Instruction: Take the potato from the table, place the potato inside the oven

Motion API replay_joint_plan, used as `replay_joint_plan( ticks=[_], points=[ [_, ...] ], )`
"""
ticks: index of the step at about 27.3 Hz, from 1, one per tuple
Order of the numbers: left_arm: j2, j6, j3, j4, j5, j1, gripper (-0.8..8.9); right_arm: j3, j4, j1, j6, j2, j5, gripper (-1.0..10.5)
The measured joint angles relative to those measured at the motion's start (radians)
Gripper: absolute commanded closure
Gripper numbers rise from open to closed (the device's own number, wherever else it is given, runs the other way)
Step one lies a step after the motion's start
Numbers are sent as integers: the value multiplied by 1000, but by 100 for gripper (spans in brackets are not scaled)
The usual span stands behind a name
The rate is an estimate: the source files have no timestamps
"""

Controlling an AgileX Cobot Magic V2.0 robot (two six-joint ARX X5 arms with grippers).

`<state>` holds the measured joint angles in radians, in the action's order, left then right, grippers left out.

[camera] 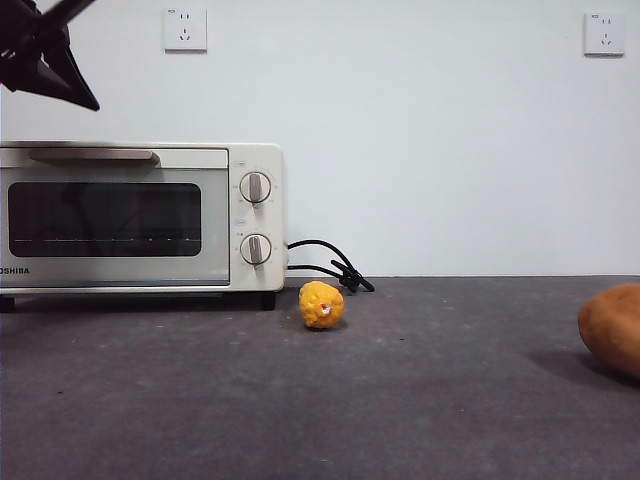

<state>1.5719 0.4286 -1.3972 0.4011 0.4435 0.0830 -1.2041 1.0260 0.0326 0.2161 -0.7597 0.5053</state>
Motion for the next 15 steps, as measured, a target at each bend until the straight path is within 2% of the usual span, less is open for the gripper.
replay_joint_plan(
  ticks=[7,15],
  points=[
    [41,-55,-6,26,-95,0,819,0,-1,0,0,0,0,946],
    [56,-89,-6,18,-154,0,819,0,0,0,0,0,0,946]
  ],
)
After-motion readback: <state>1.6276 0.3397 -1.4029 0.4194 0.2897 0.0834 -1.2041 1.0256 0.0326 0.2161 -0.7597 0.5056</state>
